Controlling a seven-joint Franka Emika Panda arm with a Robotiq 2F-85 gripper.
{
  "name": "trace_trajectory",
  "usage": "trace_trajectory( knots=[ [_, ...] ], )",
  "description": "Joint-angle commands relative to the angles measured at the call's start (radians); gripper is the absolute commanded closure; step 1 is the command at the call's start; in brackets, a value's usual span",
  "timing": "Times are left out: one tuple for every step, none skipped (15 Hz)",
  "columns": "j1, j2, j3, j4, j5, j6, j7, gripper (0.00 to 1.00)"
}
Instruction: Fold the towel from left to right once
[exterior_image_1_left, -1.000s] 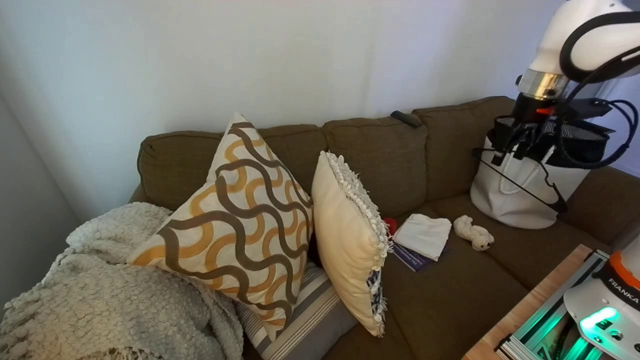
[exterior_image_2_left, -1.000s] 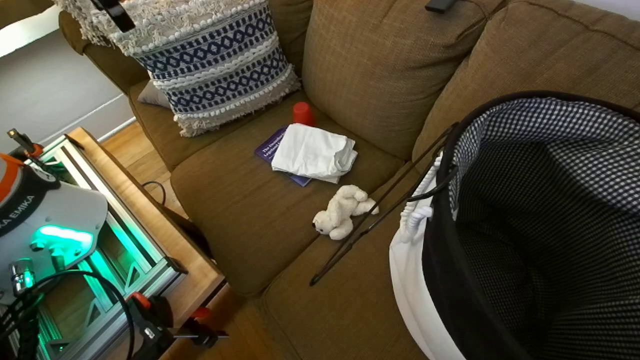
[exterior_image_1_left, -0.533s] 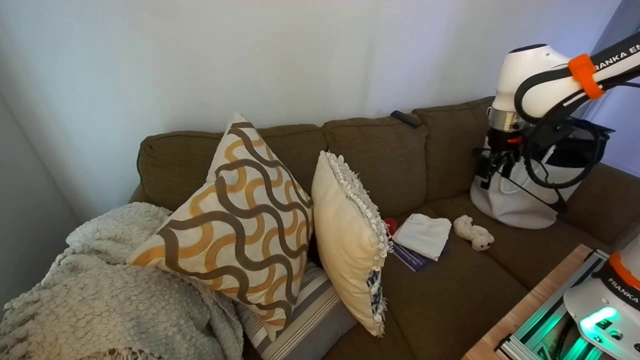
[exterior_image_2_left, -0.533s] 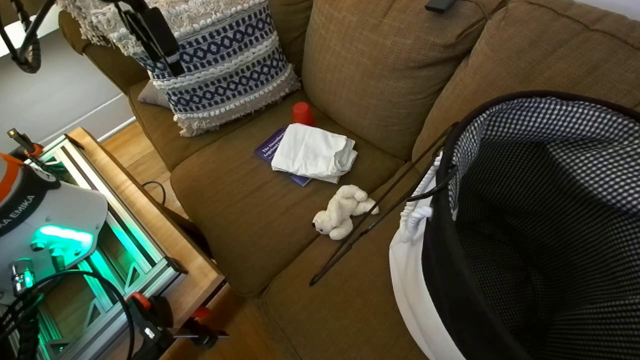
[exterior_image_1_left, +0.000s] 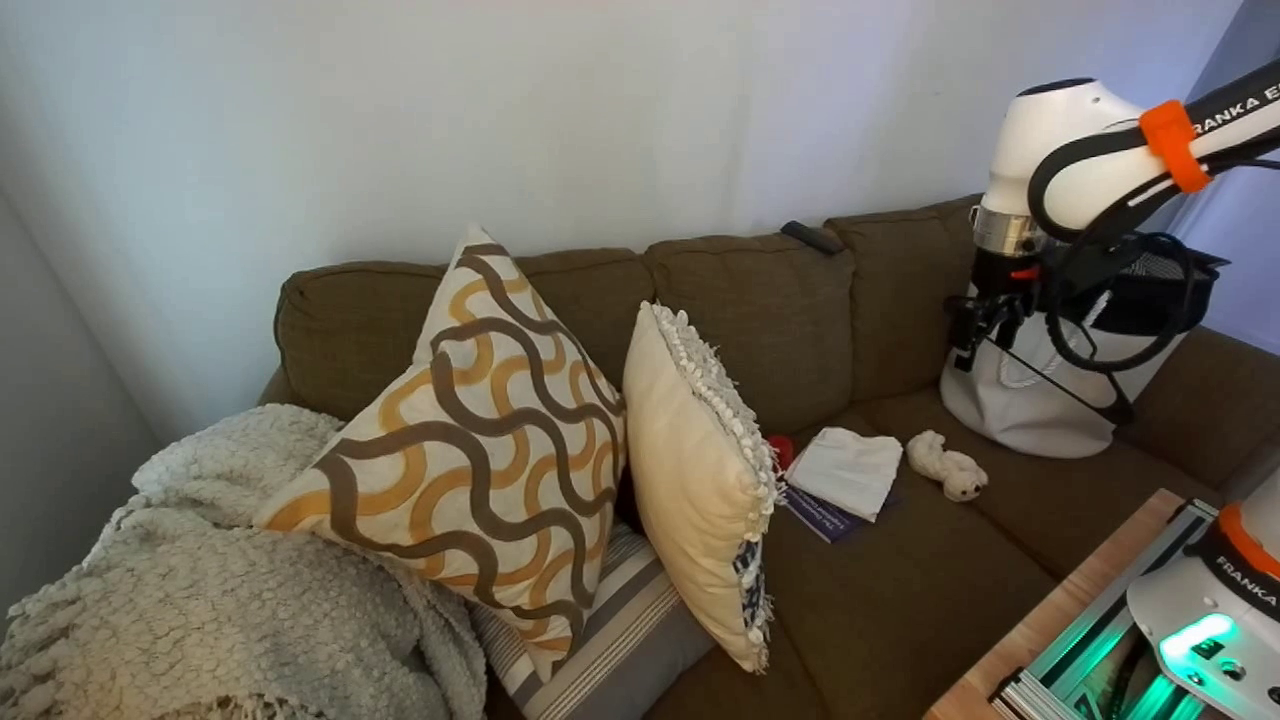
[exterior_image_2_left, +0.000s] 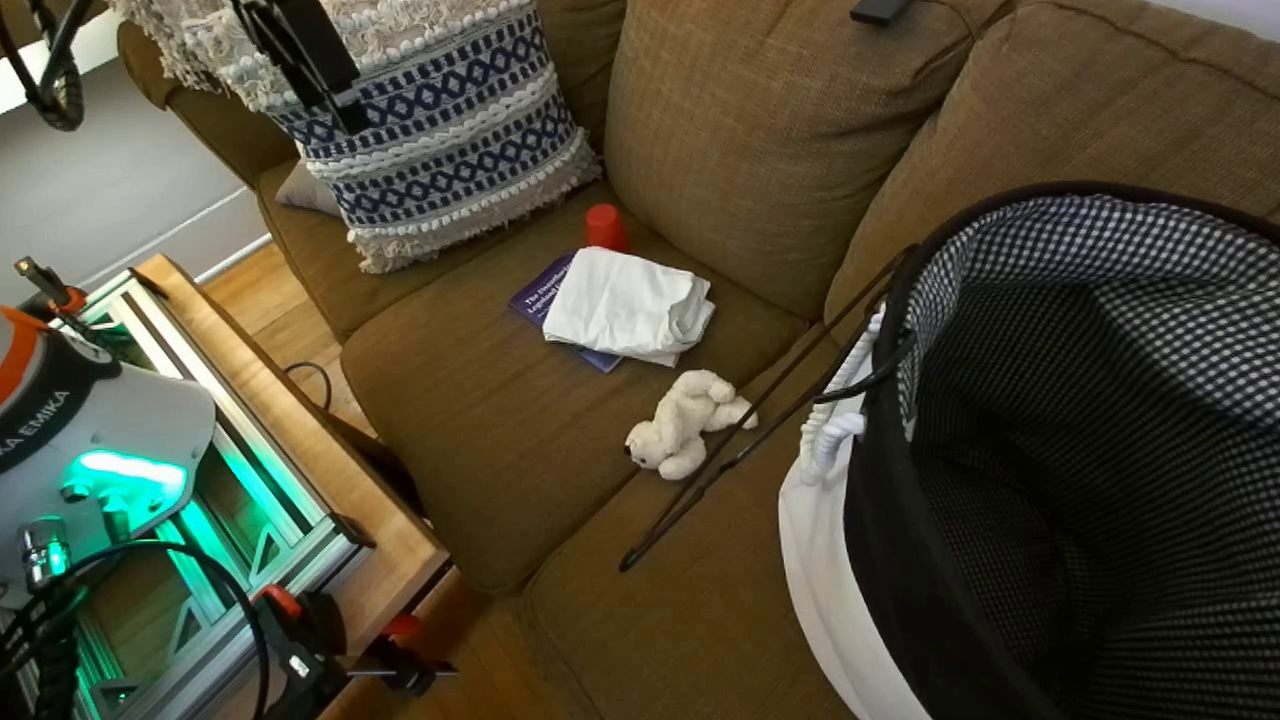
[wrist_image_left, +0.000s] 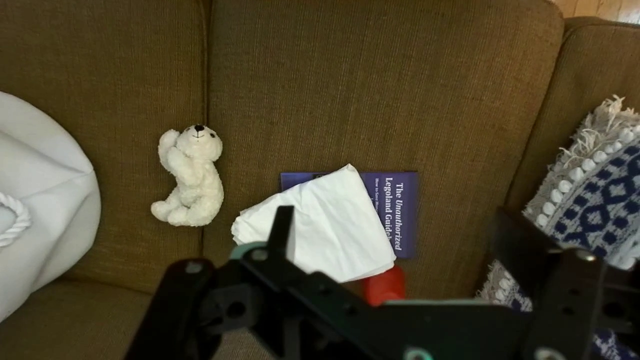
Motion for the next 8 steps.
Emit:
trace_trajectory(
  knots=[
    [0.031, 0.183, 0.024, 0.000, -0.028, 0.132, 0.022, 0.00],
    [0.040, 0.244, 0.030, -0.003, -0.034, 0.174, 0.012, 0.00],
    [0.036, 0.309, 0.039, -0.003, -0.065, 0.220, 0.028, 0.00],
    [0.035, 0.367, 0.041, 0.002, -0.098, 0.259, 0.038, 0.00],
    [0.029, 0.432, 0.040, 0.011, -0.161, 0.296, 0.065, 0.00],
    [0.032, 0.499, 0.029, 0.027, -0.224, 0.325, 0.100, 0.00],
    [0.040, 0.566, 0.007, 0.052, -0.292, 0.349, 0.146, 0.00],
    [0.057, 0.631, -0.021, 0.080, -0.345, 0.380, 0.180, 0.00]
  ],
)
